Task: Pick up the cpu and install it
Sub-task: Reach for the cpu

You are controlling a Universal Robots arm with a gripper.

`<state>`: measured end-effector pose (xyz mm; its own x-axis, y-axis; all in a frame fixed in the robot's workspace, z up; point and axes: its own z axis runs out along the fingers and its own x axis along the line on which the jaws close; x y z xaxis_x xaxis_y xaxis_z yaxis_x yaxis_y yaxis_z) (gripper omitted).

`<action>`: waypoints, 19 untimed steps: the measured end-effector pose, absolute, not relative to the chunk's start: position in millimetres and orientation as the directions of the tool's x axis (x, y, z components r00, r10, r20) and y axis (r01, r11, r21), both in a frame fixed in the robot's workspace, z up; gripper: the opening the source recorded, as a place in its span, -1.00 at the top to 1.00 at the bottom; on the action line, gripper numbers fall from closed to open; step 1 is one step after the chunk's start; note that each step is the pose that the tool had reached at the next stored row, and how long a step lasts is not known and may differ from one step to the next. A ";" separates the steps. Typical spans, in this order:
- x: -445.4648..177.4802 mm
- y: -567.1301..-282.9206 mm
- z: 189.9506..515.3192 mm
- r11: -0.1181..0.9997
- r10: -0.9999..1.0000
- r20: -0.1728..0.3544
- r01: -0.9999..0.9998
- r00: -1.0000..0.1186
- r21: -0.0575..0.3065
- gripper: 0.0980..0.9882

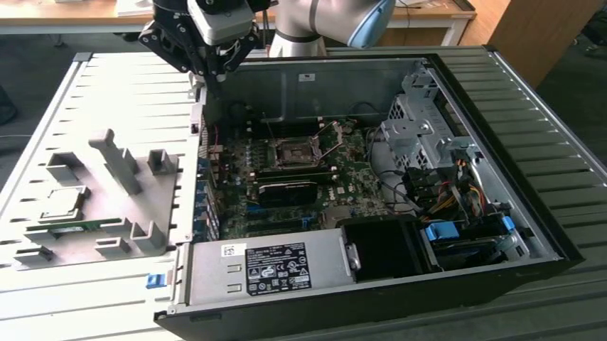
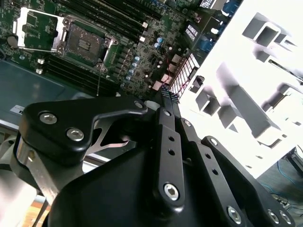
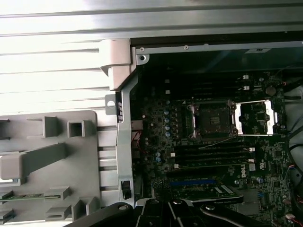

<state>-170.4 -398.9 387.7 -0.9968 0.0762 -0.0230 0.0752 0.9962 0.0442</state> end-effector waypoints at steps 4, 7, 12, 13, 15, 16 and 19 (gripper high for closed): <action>-171.7 -398.9 387.1 0.996 0.076 -0.022 0.075 -0.997 0.044 0.95; -172.6 -398.9 386.7 0.996 0.076 -0.022 0.075 -0.997 0.044 0.95; -174.6 -398.9 385.9 0.996 0.076 -0.022 0.075 -0.997 0.044 0.95; -175.2 -398.9 385.8 0.996 0.076 -0.021 0.075 -0.997 0.044 0.95; -176.9 -399.0 385.7 0.996 0.076 -0.021 0.075 -0.997 0.044 0.95; -177.9 -399.0 385.5 0.996 0.076 -0.021 0.075 -0.997 0.044 0.95; -180.4 -399.0 385.0 0.996 0.076 -0.021 0.075 -0.997 0.044 0.95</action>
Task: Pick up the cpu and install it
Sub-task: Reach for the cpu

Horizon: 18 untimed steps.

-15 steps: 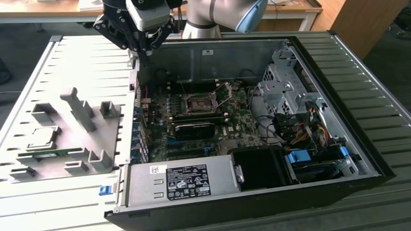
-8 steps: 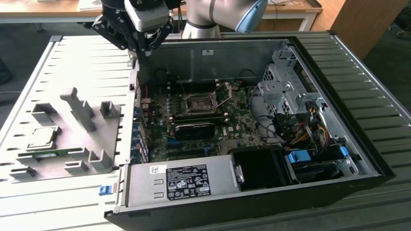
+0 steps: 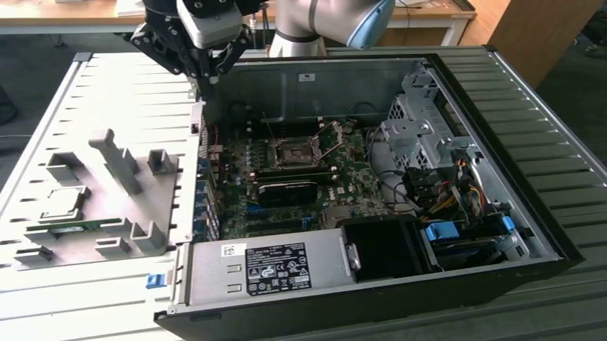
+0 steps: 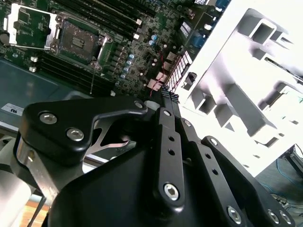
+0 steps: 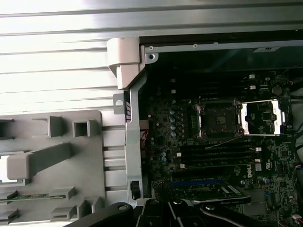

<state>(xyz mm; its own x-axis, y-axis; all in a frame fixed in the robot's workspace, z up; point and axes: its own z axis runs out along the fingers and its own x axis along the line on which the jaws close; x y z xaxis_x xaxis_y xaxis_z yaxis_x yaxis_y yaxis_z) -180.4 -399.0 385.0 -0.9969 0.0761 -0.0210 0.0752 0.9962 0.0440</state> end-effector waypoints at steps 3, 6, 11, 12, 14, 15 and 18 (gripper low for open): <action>-183.8 -398.9 384.6 0.996 0.076 -0.021 0.075 -0.997 0.044 0.95; -186.8 -398.9 383.9 0.996 0.076 -0.021 0.075 -0.997 0.044 0.95; -191.1 -398.9 383.1 0.996 0.076 -0.020 0.075 -0.997 0.044 0.95; -192.0 -398.9 382.9 0.996 0.076 -0.020 0.075 -0.997 0.044 0.95; -193.6 -398.9 382.5 0.996 0.076 -0.020 0.075 -0.997 0.044 0.95; -194.3 -398.9 382.2 0.996 0.076 -0.019 0.075 -0.997 0.044 0.95; -196.5 -398.9 381.7 0.996 0.076 -0.018 0.075 -0.997 0.044 0.95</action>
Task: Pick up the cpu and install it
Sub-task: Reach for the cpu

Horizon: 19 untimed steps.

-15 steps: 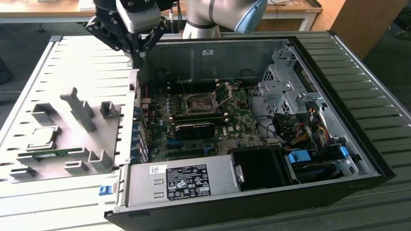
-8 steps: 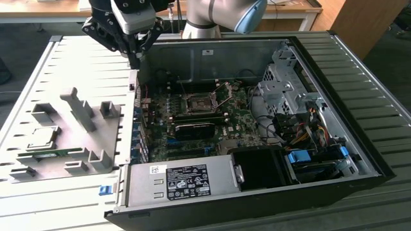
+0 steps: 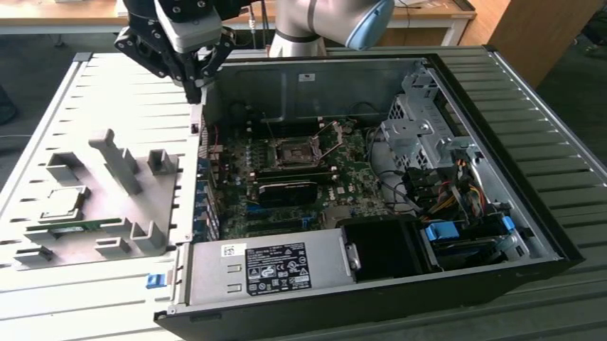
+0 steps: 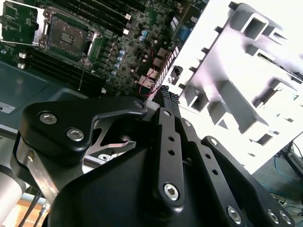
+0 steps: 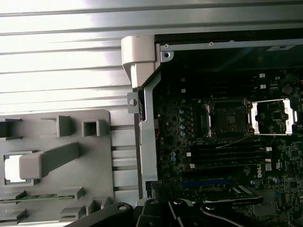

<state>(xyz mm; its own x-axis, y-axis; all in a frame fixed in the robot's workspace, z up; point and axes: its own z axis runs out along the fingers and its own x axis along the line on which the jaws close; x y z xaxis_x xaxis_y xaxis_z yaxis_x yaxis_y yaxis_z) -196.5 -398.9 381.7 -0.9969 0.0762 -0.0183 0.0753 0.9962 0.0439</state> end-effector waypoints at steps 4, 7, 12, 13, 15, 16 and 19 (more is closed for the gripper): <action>-199.8 -398.9 380.9 0.996 0.076 -0.017 0.075 -0.997 0.044 0.95; -202.4 -398.9 380.2 0.996 0.076 -0.017 0.075 -0.997 0.044 0.95; -206.3 -398.9 379.1 0.996 0.076 -0.015 0.076 -0.997 0.044 0.95; -206.8 -398.9 378.8 0.996 0.076 -0.014 0.076 -0.997 0.044 0.95; -208.5 -398.9 378.4 0.996 0.076 -0.014 0.076 -0.997 0.044 0.95; -209.2 -398.9 378.2 0.996 0.076 -0.014 0.076 -0.997 0.044 0.95; -212.0 -398.9 377.7 0.996 0.076 -0.013 0.076 -0.997 0.043 0.95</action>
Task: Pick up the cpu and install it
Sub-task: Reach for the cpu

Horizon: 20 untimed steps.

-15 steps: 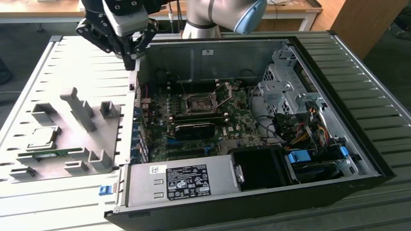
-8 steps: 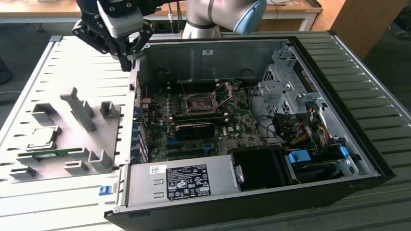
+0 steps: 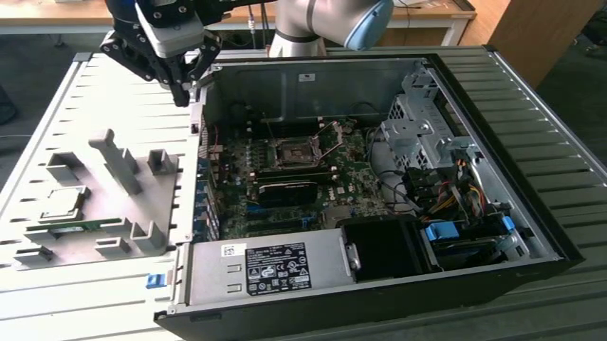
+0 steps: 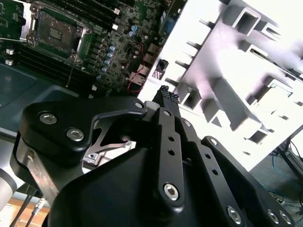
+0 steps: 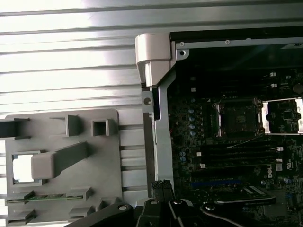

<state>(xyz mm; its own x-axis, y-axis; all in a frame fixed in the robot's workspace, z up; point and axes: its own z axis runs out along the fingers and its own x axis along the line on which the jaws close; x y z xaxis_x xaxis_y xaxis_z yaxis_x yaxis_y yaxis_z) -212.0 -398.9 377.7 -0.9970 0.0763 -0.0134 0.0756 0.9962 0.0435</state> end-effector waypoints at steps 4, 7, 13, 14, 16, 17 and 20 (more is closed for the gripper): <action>-216.4 -398.9 377.1 0.996 0.076 -0.013 0.076 -0.997 0.044 0.95; -219.4 -398.9 376.5 0.996 0.076 -0.013 0.076 -0.997 0.043 0.95; -223.6 -398.9 375.6 0.996 0.076 -0.012 0.076 -0.997 0.043 0.95; -224.4 -398.9 375.5 0.996 0.076 -0.012 0.076 -0.997 0.043 0.95; -226.3 -398.9 375.2 0.996 0.076 -0.012 0.076 -0.997 0.043 0.95; -227.2 -398.9 375.1 0.996 0.076 -0.012 0.076 -0.997 0.043 0.95; -230.0 -398.9 374.8 0.996 0.076 -0.012 0.076 -0.997 0.043 0.95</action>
<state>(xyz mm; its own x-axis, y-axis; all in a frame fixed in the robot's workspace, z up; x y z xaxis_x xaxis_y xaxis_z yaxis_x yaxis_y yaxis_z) -230.0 -398.9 374.8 -0.9970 0.0763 -0.0124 0.0757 0.9962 0.0434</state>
